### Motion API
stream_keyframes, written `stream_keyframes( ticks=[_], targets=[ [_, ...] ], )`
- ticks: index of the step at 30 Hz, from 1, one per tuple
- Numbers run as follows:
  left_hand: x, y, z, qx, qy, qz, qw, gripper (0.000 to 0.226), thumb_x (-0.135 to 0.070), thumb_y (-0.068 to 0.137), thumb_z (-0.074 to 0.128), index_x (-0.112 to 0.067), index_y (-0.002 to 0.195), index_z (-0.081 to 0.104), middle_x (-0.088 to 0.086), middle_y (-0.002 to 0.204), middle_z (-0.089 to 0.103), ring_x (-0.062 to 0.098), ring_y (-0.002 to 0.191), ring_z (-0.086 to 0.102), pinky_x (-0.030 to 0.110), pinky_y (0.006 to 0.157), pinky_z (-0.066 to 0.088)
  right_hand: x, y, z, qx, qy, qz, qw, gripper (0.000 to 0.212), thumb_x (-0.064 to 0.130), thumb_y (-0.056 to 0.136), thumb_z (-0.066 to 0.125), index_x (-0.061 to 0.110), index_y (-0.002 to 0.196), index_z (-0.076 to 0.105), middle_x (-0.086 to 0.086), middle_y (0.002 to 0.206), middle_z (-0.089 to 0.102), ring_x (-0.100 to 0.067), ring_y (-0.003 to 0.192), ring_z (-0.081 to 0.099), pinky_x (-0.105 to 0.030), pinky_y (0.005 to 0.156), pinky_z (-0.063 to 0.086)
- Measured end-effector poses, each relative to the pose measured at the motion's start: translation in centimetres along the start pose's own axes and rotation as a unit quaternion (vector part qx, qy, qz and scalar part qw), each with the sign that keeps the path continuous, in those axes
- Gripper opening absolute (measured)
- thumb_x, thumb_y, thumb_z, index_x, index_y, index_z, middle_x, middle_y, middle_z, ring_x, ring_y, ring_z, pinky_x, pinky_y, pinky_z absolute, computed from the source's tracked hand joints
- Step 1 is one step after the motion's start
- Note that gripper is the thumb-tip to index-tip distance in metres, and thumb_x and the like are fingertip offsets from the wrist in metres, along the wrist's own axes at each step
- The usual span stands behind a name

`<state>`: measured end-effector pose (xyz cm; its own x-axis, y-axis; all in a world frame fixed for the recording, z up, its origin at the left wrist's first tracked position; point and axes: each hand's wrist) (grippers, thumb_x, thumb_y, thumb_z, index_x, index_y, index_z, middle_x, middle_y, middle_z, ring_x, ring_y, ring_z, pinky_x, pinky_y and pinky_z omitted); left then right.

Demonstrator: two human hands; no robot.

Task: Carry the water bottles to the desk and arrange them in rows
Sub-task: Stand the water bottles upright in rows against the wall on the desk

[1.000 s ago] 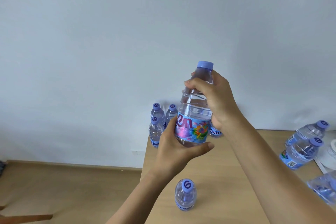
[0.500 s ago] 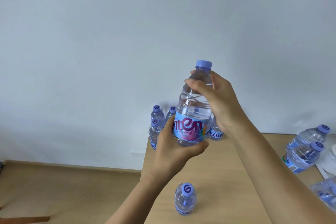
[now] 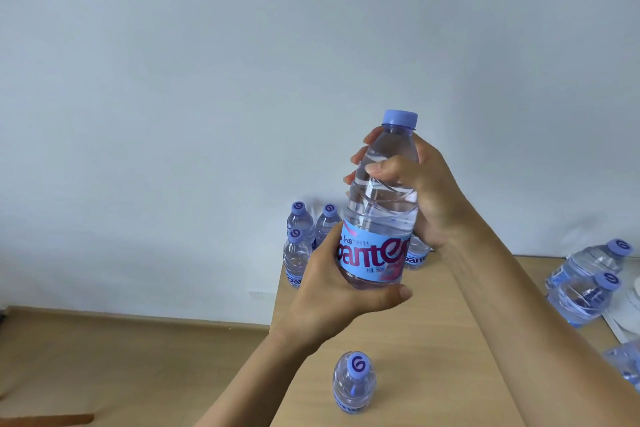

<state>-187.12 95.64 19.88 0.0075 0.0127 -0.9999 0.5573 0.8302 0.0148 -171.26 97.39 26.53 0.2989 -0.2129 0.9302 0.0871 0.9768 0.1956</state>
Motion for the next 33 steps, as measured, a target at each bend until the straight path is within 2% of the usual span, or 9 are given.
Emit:
stream_keyframes(
  ticks=[4, 6, 8, 10, 13, 19, 22, 28, 33],
  targets=[
    [0.0, 0.1, 0.2, -0.024, -0.008, 0.015, 1.0, 0.059, -0.008, 0.06, 0.09, -0.015, 0.111, 0.061, 0.004, 0.095, 0.074, 0.018, 0.084, 0.072, 0.026, 0.071, 0.058, 0.3, 0.1, 0.0, 0.02, -0.031, -0.006, 0.999, 0.033, 0.022, 0.066, 0.076, 0.019, 0.097, 0.065, -0.008, 0.095, 0.071, -0.035, 0.089, 0.073, -0.046, 0.081, 0.059],
    [0.0, 0.1, 0.5, -0.041, -0.006, 0.02, 0.999, 0.055, -0.008, 0.062, 0.089, -0.017, 0.109, 0.062, 0.002, 0.093, 0.075, 0.016, 0.081, 0.073, 0.024, 0.068, 0.057, 0.3, 0.0, 0.5, -0.019, -0.068, -0.014, 0.997, 0.035, 0.03, 0.067, 0.079, 0.021, 0.098, 0.066, -0.01, 0.097, 0.072, -0.032, 0.091, 0.073, -0.04, 0.078, 0.06],
    [0.1, 0.2, 0.8, -0.079, 0.014, 0.03, 0.996, 0.053, -0.01, 0.062, 0.089, -0.02, 0.107, 0.061, -0.003, 0.09, 0.075, 0.012, 0.079, 0.072, 0.02, 0.065, 0.056, 0.1, -0.2, 1.2, -0.068, -0.104, -0.033, 0.992, 0.036, 0.034, 0.068, 0.083, 0.021, 0.097, 0.066, -0.002, 0.093, 0.073, -0.02, 0.083, 0.074, -0.03, 0.068, 0.058],
    [0.3, 0.4, 1.1, -0.113, 0.04, 0.043, 0.992, 0.056, -0.011, 0.061, 0.089, -0.021, 0.107, 0.06, -0.009, 0.089, 0.073, 0.009, 0.077, 0.071, 0.017, 0.063, 0.054, -0.5, -0.3, 1.9, -0.106, -0.105, -0.041, 0.988, 0.036, 0.028, 0.07, 0.086, 0.018, 0.097, 0.065, 0.008, 0.088, 0.071, -0.013, 0.074, 0.072, -0.024, 0.062, 0.056],
    [0.6, 0.3, 1.1, -0.111, 0.051, 0.049, 0.991, 0.061, -0.016, 0.058, 0.092, -0.024, 0.109, 0.059, -0.011, 0.092, 0.073, 0.008, 0.08, 0.071, 0.018, 0.064, 0.055, -0.9, -0.2, 2.0, -0.126, -0.112, -0.04, 0.985, 0.025, 0.015, 0.073, 0.08, 0.017, 0.091, 0.063, 0.012, 0.083, 0.068, -0.009, 0.071, 0.07, -0.02, 0.059, 0.054],
    [0.5, 0.1, 0.2, -0.055, -0.013, 0.024, 0.998, 0.063, -0.016, 0.059, 0.092, -0.024, 0.113, 0.061, -0.002, 0.098, 0.074, 0.016, 0.087, 0.073, 0.027, 0.07, 0.059, -0.8, 0.2, 0.4, -0.069, -0.031, -0.003, 0.997, 0.022, 0.022, 0.061, 0.076, 0.027, 0.081, 0.068, -0.002, 0.087, 0.068, -0.026, 0.083, 0.07, -0.04, 0.075, 0.059],
    [0.5, 0.2, -0.2, -0.017, -0.018, 0.005, 1.0, 0.062, -0.019, 0.058, 0.093, -0.02, 0.113, 0.063, 0.003, 0.097, 0.075, 0.021, 0.086, 0.073, 0.034, 0.072, 0.06, -0.8, 0.4, 0.0, -0.033, -0.009, -0.003, 0.999, 0.024, 0.019, 0.062, 0.074, 0.024, 0.085, 0.069, -0.004, 0.087, 0.069, -0.029, 0.082, 0.071, -0.041, 0.075, 0.059],
    [1.2, 0.6, -0.5, -0.009, -0.021, -0.005, 1.0, 0.053, -0.017, 0.062, 0.09, -0.014, 0.108, 0.064, 0.006, 0.093, 0.075, 0.021, 0.082, 0.072, 0.027, 0.066, 0.056, -1.2, 0.3, 0.1, -0.029, -0.068, -0.017, 0.997, 0.02, 0.032, 0.07, 0.076, 0.028, 0.088, 0.067, -0.006, 0.096, 0.07, -0.031, 0.091, 0.072, -0.044, 0.079, 0.059],
    [2.5, 0.6, -0.8, -0.001, -0.035, -0.022, 0.999, 0.054, -0.022, 0.062, 0.088, -0.011, 0.109, 0.063, 0.007, 0.093, 0.074, 0.021, 0.083, 0.072, 0.026, 0.067, 0.056, -2.4, 0.4, 0.0, -0.044, -0.07, 0.018, 0.996, 0.024, 0.037, 0.08, 0.07, 0.02, 0.095, 0.063, -0.007, 0.098, 0.073, -0.034, 0.097, 0.071, -0.047, 0.085, 0.058]
  ],
)
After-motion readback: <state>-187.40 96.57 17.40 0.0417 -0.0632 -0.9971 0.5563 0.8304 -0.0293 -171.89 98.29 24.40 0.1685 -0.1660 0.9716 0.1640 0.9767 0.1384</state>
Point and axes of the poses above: each hand's wrist, its own y-axis towards the middle knuckle, its own z-axis out of the palm, x = y × z
